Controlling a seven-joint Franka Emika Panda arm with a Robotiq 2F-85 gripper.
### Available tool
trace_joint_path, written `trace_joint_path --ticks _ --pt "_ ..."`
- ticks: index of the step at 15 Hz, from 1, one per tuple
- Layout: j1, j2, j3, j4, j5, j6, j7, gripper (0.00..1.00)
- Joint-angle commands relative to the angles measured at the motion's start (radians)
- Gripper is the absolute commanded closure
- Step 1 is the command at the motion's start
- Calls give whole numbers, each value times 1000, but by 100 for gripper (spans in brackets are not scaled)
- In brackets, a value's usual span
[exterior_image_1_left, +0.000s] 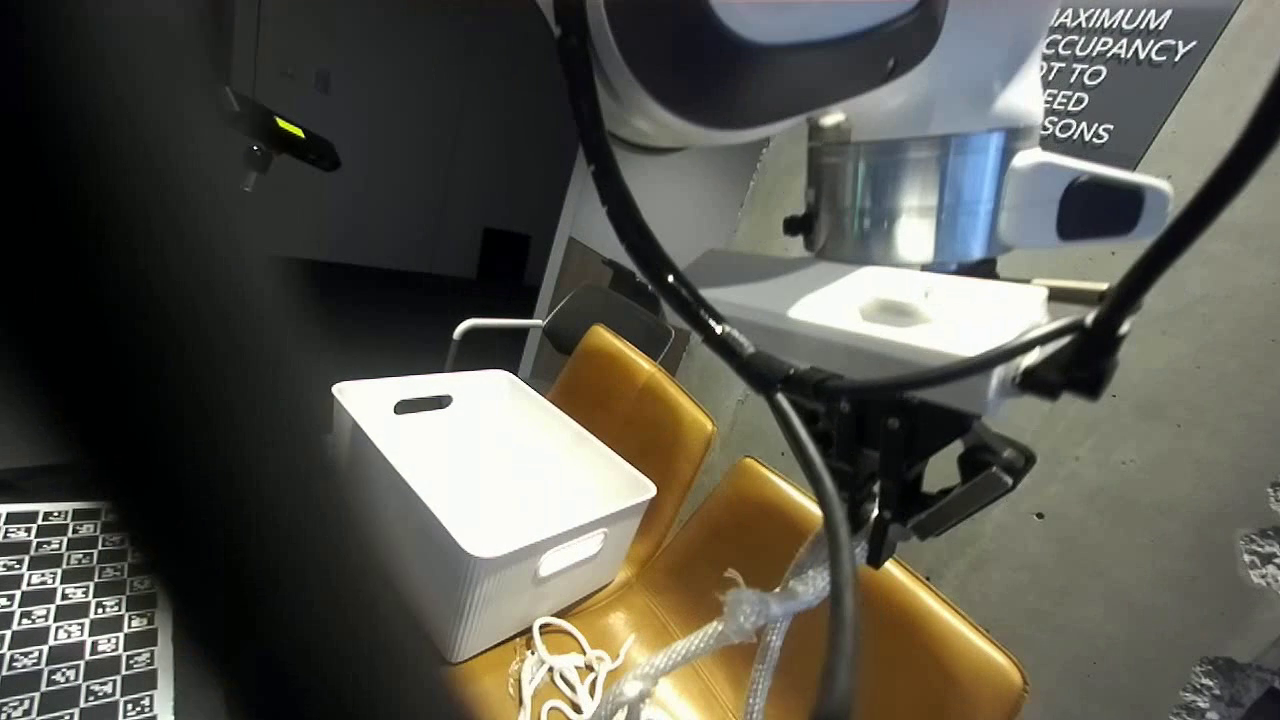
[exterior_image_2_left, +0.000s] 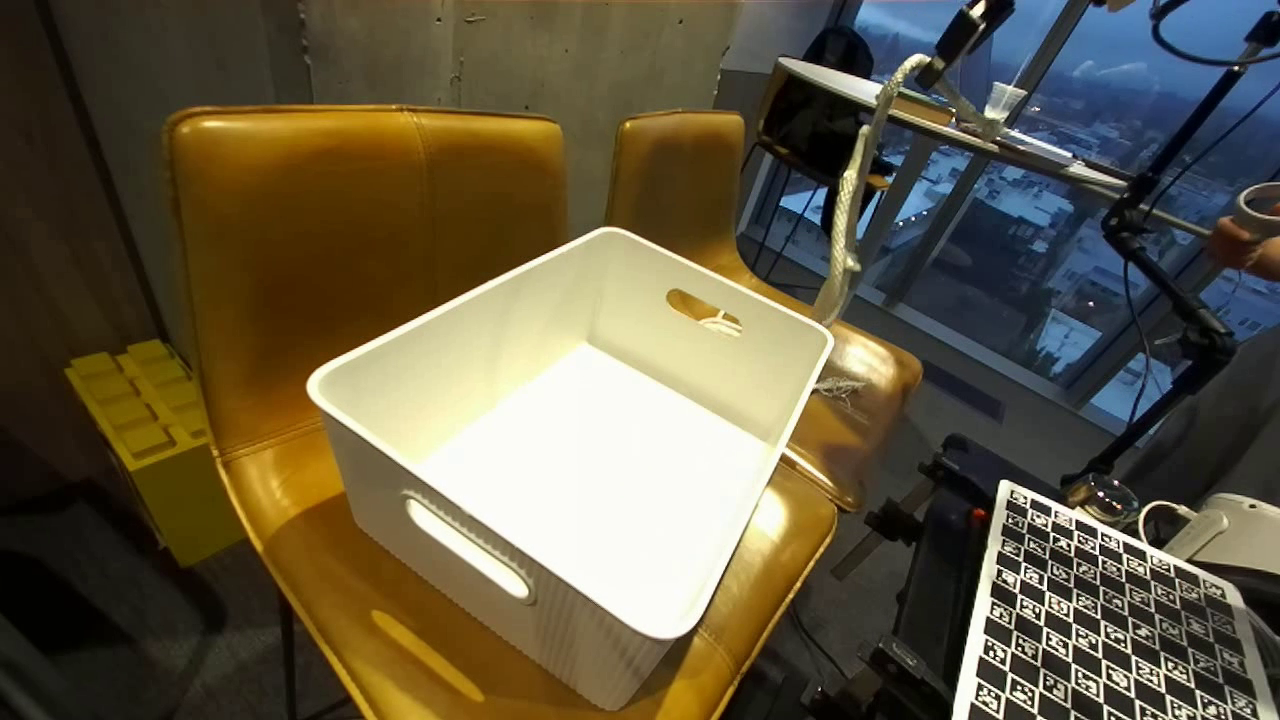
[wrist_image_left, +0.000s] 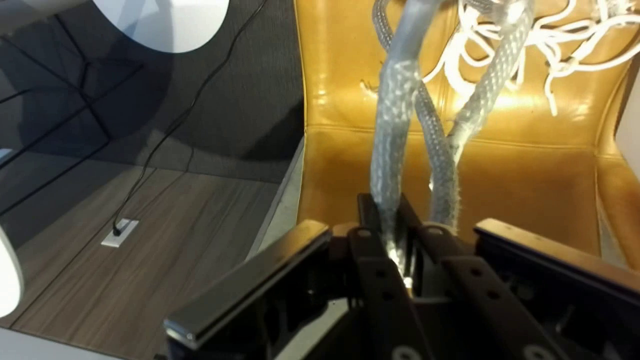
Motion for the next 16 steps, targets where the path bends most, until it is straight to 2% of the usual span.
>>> trace_joint_path --ticks 1,2,4,5,9,12,14,16 --pt "-7 57 16 69 15 -73 28 97" --pt "-4 61 19 60 7 -86 43 97" --pt "-3 64 14 -19 -44 7 35 97" --pt "-5 81 15 -12 -48 2 40 97" --pt "-21 143 33 162 46 -210 73 97" --pt "-23 126 25 91 4 -118 27 97" --pt "-27 177 27 162 32 -150 74 97" --pt "-29 216 23 177 32 -61 130 97"
